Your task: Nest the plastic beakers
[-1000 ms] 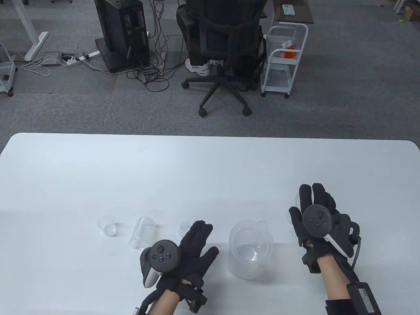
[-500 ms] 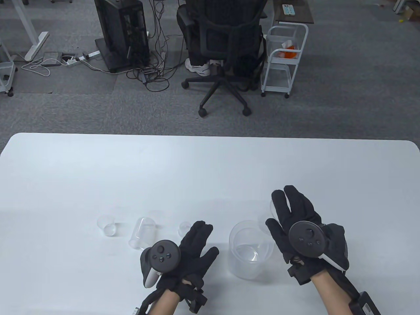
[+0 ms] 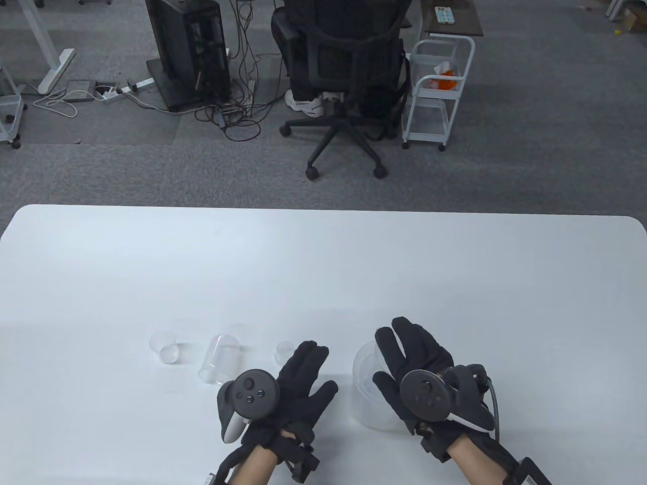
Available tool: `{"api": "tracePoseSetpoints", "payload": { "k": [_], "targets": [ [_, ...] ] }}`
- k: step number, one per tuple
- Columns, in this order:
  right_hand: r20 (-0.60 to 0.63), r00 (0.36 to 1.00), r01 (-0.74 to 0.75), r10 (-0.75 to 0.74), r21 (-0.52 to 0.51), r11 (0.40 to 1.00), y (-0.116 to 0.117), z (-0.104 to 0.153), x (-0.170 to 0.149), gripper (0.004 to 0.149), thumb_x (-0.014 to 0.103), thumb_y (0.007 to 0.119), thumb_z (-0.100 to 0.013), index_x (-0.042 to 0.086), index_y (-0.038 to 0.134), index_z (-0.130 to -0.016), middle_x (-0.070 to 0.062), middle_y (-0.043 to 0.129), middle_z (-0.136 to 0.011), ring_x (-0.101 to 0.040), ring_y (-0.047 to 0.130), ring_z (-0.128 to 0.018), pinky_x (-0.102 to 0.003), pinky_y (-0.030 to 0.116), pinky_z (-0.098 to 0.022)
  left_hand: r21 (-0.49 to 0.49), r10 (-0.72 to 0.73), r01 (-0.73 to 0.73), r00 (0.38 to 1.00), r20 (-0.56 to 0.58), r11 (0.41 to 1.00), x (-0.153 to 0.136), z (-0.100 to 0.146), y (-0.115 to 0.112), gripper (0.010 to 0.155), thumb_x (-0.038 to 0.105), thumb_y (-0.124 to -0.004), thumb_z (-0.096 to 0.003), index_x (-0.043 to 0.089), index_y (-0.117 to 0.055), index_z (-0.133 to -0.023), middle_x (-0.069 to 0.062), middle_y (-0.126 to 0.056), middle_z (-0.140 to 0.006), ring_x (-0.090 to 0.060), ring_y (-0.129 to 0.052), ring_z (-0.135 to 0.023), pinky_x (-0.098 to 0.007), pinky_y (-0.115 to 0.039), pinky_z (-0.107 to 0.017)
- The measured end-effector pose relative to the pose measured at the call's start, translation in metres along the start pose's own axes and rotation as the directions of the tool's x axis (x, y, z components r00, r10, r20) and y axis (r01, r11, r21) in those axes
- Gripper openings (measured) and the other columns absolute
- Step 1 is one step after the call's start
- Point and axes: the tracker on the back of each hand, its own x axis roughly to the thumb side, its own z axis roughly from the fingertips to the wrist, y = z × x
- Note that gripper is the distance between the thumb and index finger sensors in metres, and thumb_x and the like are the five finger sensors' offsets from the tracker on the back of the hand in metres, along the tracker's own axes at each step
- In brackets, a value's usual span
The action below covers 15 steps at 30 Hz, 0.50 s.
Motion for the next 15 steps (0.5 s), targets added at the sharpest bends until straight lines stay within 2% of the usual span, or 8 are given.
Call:
{"api": "tracePoseSetpoints", "payload": {
  "k": [8, 12, 15],
  "targets": [
    [-0.015, 0.999, 0.046, -0.046, 0.008, 0.999, 0.011, 0.006, -0.007, 0.073, 0.055, 0.061, -0.051, 0.014, 0.037, -0.106, -0.024, 0.032, -0.116, -0.050, 0.046, -0.100, -0.066, 0.048, -0.066, 0.030, -0.010, 0.009, 1.000, 0.020, 1.000, 0.010, 0.003, 0.006, 0.077, 0.065, -0.063, -0.0444, 0.021, -0.050, -0.106, -0.015, -0.038, -0.115, -0.049, -0.046, -0.107, -0.073, -0.040, -0.069],
    [-0.030, 0.992, 0.125, -0.126, -0.046, 0.991, 0.004, 0.016, -0.013, 0.074, 0.056, 0.061, -0.050, 0.014, 0.036, -0.106, -0.024, 0.033, -0.116, -0.050, 0.047, -0.101, -0.068, 0.047, -0.067, 0.093, -0.019, 0.019, 1.000, 0.007, 0.995, 0.018, 0.002, 0.024, 0.077, 0.065, -0.064, -0.0442, 0.021, -0.050, -0.106, -0.015, -0.038, -0.115, -0.049, -0.045, -0.107, -0.073, -0.040, -0.069],
    [-0.037, 0.979, 0.197, -0.202, -0.100, 0.975, 0.001, 0.024, -0.020, 0.074, 0.057, 0.062, -0.050, 0.014, 0.037, -0.105, -0.024, 0.035, -0.116, -0.051, 0.046, -0.102, -0.069, 0.047, -0.067, 0.133, -0.102, 0.104, 0.994, -0.025, 0.986, 0.021, 0.003, 0.042, 0.078, 0.065, -0.065, -0.0438, 0.020, -0.051, -0.106, -0.015, -0.040, -0.115, -0.049, -0.047, -0.106, -0.073, -0.040, -0.069]
  ]
}}
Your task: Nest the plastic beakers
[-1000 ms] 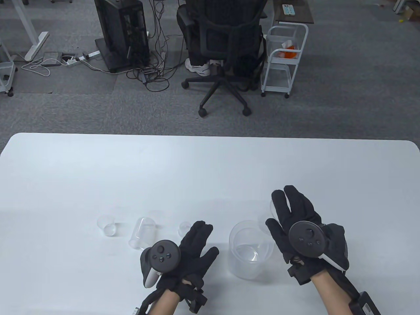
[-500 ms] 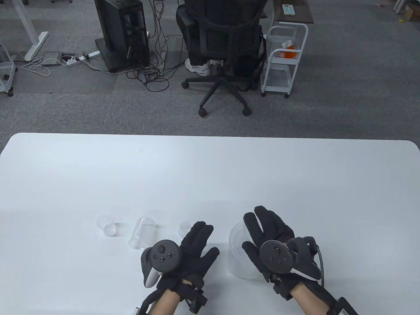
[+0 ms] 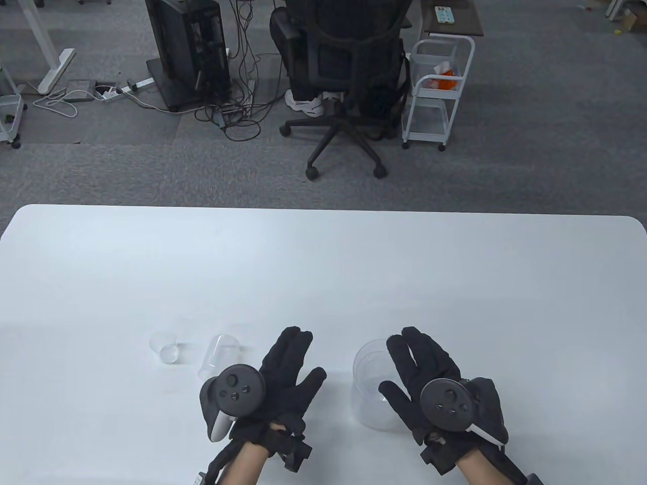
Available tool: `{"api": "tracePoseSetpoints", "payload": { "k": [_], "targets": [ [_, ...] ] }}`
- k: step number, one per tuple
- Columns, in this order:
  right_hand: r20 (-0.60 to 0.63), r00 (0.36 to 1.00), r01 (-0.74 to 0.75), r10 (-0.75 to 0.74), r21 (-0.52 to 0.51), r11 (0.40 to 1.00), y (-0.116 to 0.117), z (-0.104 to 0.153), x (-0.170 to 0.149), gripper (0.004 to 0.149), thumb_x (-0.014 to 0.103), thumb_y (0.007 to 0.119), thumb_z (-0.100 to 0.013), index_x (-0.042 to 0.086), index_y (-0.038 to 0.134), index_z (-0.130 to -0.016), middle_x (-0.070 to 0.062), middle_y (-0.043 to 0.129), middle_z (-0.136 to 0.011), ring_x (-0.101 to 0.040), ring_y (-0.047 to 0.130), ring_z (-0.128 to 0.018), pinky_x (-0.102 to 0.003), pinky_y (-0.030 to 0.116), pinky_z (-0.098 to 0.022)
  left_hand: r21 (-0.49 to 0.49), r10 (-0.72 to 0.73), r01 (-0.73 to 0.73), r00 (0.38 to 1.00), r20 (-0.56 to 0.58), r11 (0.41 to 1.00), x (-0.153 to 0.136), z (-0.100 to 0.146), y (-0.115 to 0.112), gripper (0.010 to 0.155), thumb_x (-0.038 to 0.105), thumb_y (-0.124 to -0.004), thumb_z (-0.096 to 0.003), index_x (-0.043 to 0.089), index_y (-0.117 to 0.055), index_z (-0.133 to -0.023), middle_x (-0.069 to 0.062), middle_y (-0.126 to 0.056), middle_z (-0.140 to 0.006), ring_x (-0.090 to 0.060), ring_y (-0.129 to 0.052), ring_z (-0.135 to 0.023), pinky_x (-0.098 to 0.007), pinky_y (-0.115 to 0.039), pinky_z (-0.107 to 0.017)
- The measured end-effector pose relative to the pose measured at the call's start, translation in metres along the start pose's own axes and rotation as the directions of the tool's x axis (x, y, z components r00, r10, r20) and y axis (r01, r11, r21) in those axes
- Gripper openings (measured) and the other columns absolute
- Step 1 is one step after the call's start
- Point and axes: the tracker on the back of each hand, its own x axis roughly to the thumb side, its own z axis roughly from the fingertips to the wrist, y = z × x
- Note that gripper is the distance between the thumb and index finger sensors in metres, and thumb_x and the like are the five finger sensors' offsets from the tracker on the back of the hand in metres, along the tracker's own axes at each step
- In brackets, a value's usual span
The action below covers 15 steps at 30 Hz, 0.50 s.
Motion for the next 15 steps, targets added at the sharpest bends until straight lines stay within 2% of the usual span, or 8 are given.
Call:
{"api": "tracePoseSetpoints", "payload": {
  "k": [4, 8, 15],
  "targets": [
    [-0.027, 0.994, 0.105, -0.107, -0.064, 0.992, -0.003, 0.011, -0.014, 0.076, 0.058, 0.062, -0.050, 0.014, 0.038, -0.105, -0.023, 0.036, -0.116, -0.051, 0.047, -0.102, -0.069, 0.047, -0.067, 0.024, -0.128, 0.130, 0.988, -0.084, 0.991, -0.007, -0.001, 0.030, 0.078, 0.065, -0.067, -0.0437, 0.020, -0.052, -0.106, -0.015, -0.041, -0.115, -0.049, -0.049, -0.106, -0.072, -0.042, -0.069],
    [-0.056, 0.979, 0.188, -0.196, -0.118, 0.975, -0.001, 0.022, -0.033, 0.076, 0.059, 0.062, -0.050, 0.013, 0.037, -0.106, -0.023, 0.036, -0.116, -0.051, 0.046, -0.102, -0.069, 0.047, -0.066, 0.009, -0.209, 0.216, 0.951, -0.228, 0.976, -0.028, -0.002, 0.057, 0.080, 0.065, -0.068, -0.0431, 0.019, -0.051, -0.106, -0.016, -0.041, -0.115, -0.050, -0.048, -0.105, -0.072, -0.041, -0.069],
    [-0.088, 0.959, 0.256, -0.271, -0.150, 0.955, 0.007, 0.036, -0.054, 0.076, 0.060, 0.061, -0.050, 0.013, 0.038, -0.105, -0.024, 0.036, -0.116, -0.051, 0.046, -0.102, -0.069, 0.047, -0.066, -0.094, -0.340, 0.332, 0.841, -0.421, 0.938, -0.059, -0.003, 0.078, 0.081, 0.064, -0.071, -0.0423, 0.017, -0.051, -0.106, -0.017, -0.041, -0.114, -0.051, -0.049, -0.104, -0.069, -0.044, -0.070]
  ]
}}
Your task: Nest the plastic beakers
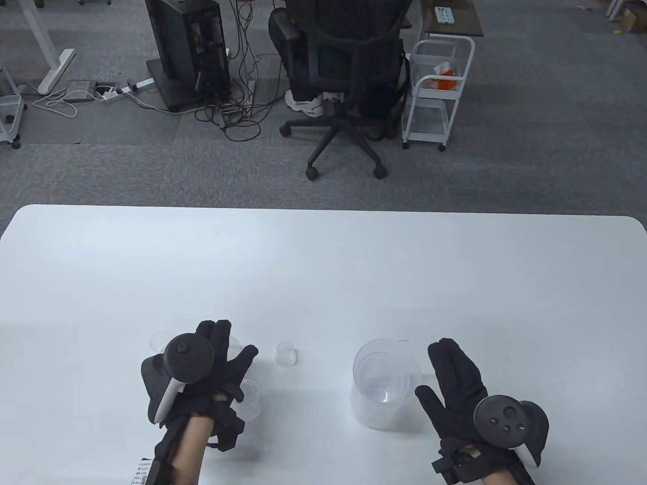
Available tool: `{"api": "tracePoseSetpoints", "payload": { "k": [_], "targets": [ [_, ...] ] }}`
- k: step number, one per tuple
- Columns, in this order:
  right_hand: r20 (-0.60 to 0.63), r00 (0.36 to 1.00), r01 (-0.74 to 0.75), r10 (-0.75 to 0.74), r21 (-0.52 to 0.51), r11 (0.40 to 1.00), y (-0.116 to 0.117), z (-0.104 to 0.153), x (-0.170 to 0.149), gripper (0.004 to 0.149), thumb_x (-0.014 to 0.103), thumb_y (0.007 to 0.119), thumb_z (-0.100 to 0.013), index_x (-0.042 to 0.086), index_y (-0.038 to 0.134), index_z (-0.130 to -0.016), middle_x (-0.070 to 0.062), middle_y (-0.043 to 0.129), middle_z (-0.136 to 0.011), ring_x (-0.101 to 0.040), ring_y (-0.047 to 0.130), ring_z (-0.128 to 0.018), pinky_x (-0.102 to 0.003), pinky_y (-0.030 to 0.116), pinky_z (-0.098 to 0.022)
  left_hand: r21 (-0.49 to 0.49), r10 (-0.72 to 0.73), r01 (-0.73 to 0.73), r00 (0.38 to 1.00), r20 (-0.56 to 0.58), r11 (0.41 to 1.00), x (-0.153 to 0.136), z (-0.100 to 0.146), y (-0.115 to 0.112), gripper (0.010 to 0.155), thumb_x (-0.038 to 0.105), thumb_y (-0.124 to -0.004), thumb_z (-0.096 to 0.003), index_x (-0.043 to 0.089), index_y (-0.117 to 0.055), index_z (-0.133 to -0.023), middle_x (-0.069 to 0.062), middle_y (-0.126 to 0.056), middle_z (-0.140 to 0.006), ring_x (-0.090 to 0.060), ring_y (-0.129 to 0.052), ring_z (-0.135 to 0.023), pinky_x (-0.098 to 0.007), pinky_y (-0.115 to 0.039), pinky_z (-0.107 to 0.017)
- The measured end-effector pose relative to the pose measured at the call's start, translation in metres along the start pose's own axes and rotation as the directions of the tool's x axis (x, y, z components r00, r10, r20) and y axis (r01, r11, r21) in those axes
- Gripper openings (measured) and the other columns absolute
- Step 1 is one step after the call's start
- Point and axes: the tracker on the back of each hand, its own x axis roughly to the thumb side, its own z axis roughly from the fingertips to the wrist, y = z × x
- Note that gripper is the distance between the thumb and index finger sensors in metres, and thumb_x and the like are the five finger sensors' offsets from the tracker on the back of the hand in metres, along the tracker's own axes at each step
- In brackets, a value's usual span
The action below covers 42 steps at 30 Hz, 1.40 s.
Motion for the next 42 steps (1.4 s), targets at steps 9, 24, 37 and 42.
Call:
{"api": "tracePoseSetpoints", "payload": {
  "k": [9, 24, 37, 42],
  "targets": [
    [-0.009, 1.000, 0.029, -0.029, -0.017, 0.999, -0.002, 0.006, -0.008, 0.076, 0.059, 0.061, -0.050, 0.012, 0.038, -0.105, -0.024, 0.036, -0.115, -0.052, 0.045, -0.102, -0.069, 0.047, -0.065, -0.089, -0.088, 0.077, 0.988, -0.127, 0.993, -0.028, -0.016, -0.019, 0.083, 0.062, -0.073, -0.0416, 0.016, -0.048, -0.106, -0.018, -0.041, -0.113, -0.052, -0.050, -0.102, -0.064, -0.051, -0.069],
    [-0.009, 0.999, 0.033, -0.033, -0.030, 0.999, -0.009, 0.010, -0.011, 0.075, 0.058, 0.061, -0.051, 0.012, 0.038, -0.105, -0.023, 0.036, -0.116, -0.051, 0.045, -0.102, -0.070, 0.046, -0.065, -0.259, -0.186, 0.115, 0.945, -0.269, 0.959, -0.044, -0.042, -0.037, 0.084, 0.055, -0.079, -0.0407, 0.012, -0.046, -0.105, -0.020, -0.043, -0.111, -0.052, -0.057, -0.099, -0.056, -0.061, -0.068],
    [-0.016, 0.999, 0.034, -0.035, -0.049, 0.998, -0.012, 0.011, -0.012, 0.074, 0.058, 0.061, -0.051, 0.012, 0.038, -0.105, -0.023, 0.037, -0.115, -0.051, 0.045, -0.102, -0.070, 0.046, -0.065, -0.250, -0.108, 0.038, 0.956, -0.274, 0.968, -0.049, -0.045, -0.044, 0.081, 0.048, -0.080, -0.0422, 0.010, -0.044, -0.104, -0.023, -0.057, -0.105, -0.051, -0.069, -0.094, -0.055, -0.071, -0.063],
    [-0.016, 0.999, 0.040, -0.041, -0.056, 0.998, -0.013, 0.011, -0.012, 0.074, 0.058, 0.061, -0.051, 0.012, 0.038, -0.105, -0.023, 0.037, -0.115, -0.051, 0.045, -0.102, -0.070, 0.046, -0.065, -0.227, -0.108, 0.047, 0.958, -0.266, 0.973, -0.050, -0.046, -0.043, 0.080, 0.047, -0.080, -0.0424, 0.008, -0.045, -0.103, -0.024, -0.058, -0.103, -0.051, -0.073, -0.092, -0.055, -0.073, -0.062]
  ]
}}
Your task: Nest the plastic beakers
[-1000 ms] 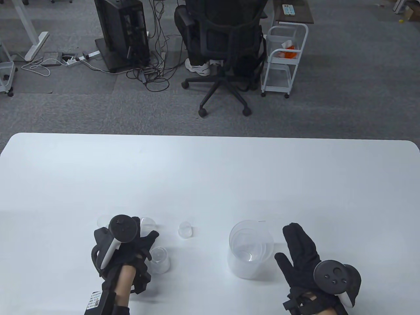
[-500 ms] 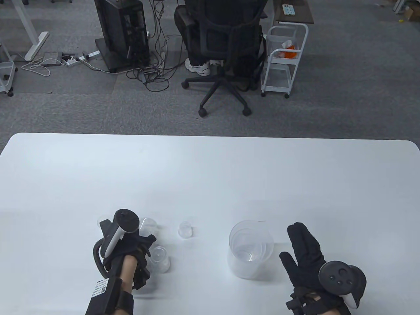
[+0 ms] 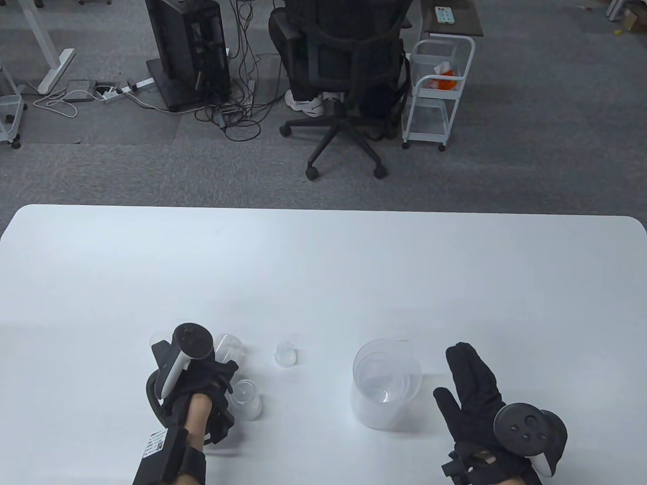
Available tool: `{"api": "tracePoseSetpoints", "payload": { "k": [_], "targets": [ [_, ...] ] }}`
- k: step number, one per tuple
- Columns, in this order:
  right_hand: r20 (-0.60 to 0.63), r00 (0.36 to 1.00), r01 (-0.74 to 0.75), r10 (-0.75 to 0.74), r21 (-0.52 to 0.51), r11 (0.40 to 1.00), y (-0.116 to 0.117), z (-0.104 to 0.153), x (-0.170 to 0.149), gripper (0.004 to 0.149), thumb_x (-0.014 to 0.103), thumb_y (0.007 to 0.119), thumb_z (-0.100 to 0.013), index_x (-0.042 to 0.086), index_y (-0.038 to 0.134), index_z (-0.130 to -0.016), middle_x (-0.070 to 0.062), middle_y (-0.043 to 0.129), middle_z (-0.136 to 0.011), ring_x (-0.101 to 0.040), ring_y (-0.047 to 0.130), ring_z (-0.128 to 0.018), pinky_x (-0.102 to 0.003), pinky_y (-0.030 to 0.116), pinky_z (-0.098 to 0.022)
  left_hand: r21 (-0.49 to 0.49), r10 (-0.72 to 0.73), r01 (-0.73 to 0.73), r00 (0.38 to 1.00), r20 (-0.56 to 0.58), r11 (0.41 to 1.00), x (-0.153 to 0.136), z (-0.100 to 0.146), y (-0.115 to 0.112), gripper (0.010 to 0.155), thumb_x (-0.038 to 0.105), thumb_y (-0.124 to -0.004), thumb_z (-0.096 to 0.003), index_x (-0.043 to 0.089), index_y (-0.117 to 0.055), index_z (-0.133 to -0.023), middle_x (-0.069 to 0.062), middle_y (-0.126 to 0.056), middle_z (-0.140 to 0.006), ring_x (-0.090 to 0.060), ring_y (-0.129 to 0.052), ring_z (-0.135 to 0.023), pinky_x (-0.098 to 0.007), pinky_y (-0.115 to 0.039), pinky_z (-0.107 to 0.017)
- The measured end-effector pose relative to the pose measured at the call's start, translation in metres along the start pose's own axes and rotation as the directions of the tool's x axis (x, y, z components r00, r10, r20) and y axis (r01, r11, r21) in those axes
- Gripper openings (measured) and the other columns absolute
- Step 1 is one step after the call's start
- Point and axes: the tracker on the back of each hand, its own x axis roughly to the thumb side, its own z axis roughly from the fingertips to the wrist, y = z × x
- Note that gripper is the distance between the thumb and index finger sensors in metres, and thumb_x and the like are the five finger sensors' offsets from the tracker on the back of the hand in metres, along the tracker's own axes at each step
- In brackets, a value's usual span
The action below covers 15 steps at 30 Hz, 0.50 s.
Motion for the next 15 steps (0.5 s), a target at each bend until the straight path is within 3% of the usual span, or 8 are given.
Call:
{"api": "tracePoseSetpoints", "payload": {
  "k": [8, 15],
  "targets": [
    [0.005, 1.000, -0.002, 0.002, -0.010, 1.000, -0.002, 0.001, 0.000, 0.075, 0.058, 0.061, -0.051, 0.012, 0.038, -0.105, -0.024, 0.037, -0.115, -0.051, 0.045, -0.102, -0.070, 0.046, -0.065, 0.051, 0.024, -0.026, 0.998, 0.050, 0.998, 0.009, 0.013, 0.017, 0.079, 0.047, -0.079, -0.0424, 0.008, -0.046, -0.103, -0.024, -0.058, -0.102, -0.052, -0.075, -0.089, -0.055, -0.072, -0.061],
    [0.011, 1.000, -0.002, 0.002, -0.017, 1.000, -0.003, 0.002, 0.000, 0.074, 0.058, 0.061, -0.051, 0.012, 0.038, -0.105, -0.023, 0.037, -0.115, -0.051, 0.045, -0.102, -0.070, 0.046, -0.065, 0.147, 0.037, -0.055, 0.992, 0.121, 0.988, 0.024, 0.038, 0.051, 0.078, 0.048, -0.080, -0.0419, 0.010, -0.051, -0.103, -0.023, -0.061, -0.102, -0.052, -0.077, -0.087, -0.055, -0.073, -0.060]
  ]
}}
